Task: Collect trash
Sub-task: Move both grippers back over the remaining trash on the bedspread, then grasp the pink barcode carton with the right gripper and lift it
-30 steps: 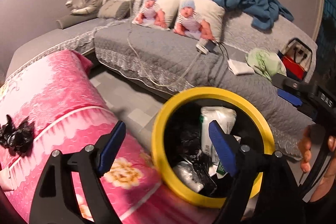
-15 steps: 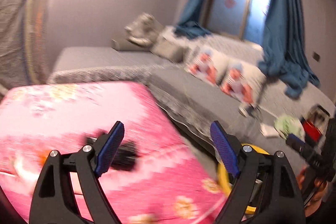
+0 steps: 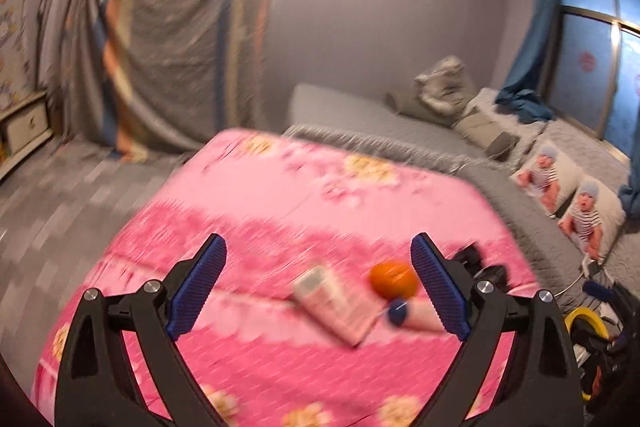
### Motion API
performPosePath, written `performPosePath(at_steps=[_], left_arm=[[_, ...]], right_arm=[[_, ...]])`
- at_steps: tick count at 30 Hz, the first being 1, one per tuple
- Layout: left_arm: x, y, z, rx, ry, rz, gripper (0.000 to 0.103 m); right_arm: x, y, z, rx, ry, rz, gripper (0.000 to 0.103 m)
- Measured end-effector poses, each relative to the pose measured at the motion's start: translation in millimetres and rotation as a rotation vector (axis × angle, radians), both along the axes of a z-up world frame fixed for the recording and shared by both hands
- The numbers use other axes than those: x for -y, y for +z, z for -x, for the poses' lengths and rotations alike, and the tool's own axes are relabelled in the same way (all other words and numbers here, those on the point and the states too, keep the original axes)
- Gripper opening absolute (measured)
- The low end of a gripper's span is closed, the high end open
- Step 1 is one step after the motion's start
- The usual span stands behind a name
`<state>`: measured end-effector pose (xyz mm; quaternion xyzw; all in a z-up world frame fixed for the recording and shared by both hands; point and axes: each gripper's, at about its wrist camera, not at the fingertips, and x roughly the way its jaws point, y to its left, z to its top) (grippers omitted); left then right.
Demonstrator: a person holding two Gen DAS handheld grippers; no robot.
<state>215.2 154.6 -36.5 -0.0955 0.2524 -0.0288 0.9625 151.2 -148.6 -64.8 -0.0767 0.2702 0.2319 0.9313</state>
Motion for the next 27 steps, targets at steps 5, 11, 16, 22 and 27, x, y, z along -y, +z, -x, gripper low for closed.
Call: performPosePath(at_steps=[5,11,16,22,27], left_arm=[[-37,-31,5,-0.085,0.025,0.036,0.089],[-51,-56,16,-0.127,0.013,0.079,0.089],[-62,-67,19,-0.135,0.029,0.120,0.089],[-73,-72,27,-0.132,0.046,0.163,0.089],[-79,-75,29,-0.129,0.050,0.175,0.089]], right_arm=[[-53,-10,-44,-0.127,0.075,0.010,0.086],[-105,-20,-79,-0.177,0.144,0.079,0.085],[-158,-26,-96,-0.183,0.267,0.149,0.084],[-215,-49,-123,-0.220,0.334,0.251,0.084],[-231,-75,-154,-0.303,0.301,0.287,0.081]])
